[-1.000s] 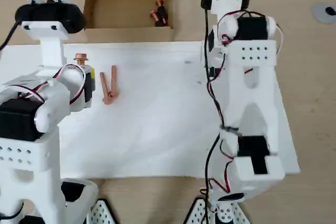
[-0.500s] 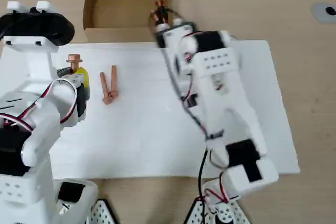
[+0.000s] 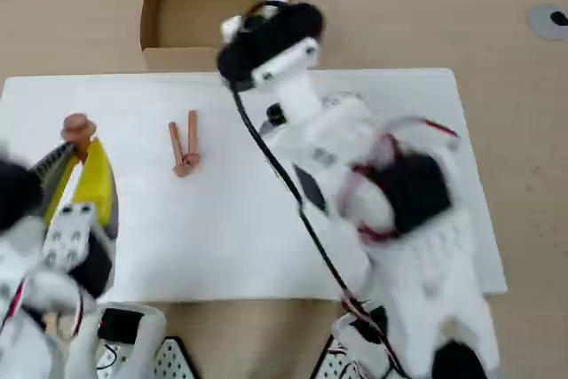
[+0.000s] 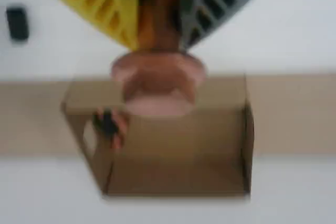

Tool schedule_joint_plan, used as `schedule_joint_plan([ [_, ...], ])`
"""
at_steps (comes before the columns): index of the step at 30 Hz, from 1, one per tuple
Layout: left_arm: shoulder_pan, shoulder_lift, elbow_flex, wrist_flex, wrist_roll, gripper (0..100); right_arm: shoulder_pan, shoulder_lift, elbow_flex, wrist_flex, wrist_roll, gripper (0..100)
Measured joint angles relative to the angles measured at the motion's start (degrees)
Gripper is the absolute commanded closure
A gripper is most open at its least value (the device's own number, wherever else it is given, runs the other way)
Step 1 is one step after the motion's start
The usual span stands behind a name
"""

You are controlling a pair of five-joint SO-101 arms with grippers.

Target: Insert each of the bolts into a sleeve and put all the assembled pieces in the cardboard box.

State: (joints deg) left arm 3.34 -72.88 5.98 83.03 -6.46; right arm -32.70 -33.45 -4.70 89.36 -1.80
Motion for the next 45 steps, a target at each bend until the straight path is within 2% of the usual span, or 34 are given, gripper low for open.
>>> schedule_joint_plan([
  [7,0.0,-13.9,16.5,-12.6,0.0,99,0.0,-12.0,1.6,0.0,0.0,97.9],
  [12,0.0,-19.8,28.7,-22.4,0.0,99,-2.9,-19.3,11.4,-3.8,-1.1,97.9],
  [16,0.0,-21.3,35.3,-29.4,0.0,99,-4.6,-28.0,24.7,-12.5,-1.2,98.0],
  [21,0.0,-21.4,40.0,-35.8,0.0,99,-5.1,-40.9,44.7,-30.8,-1.4,98.9],
  [26,0.0,-21.4,40.4,-36.7,0.0,99,-5.1,-51.3,63.7,-50.5,-1.4,98.8],
  [30,0.0,-21.4,40.4,-36.7,0.0,99,-7.7,-55.1,74.5,-60.8,-1.4,98.8],
  [36,1.1,-21.4,40.4,-36.7,0.0,99,-15.1,-55.7,80.9,-66.7,-3.8,98.8],
  [45,13.3,-21.3,41.8,-36.8,-0.5,99,-18.7,-55.8,85.6,-67.2,-3.9,98.8],
])
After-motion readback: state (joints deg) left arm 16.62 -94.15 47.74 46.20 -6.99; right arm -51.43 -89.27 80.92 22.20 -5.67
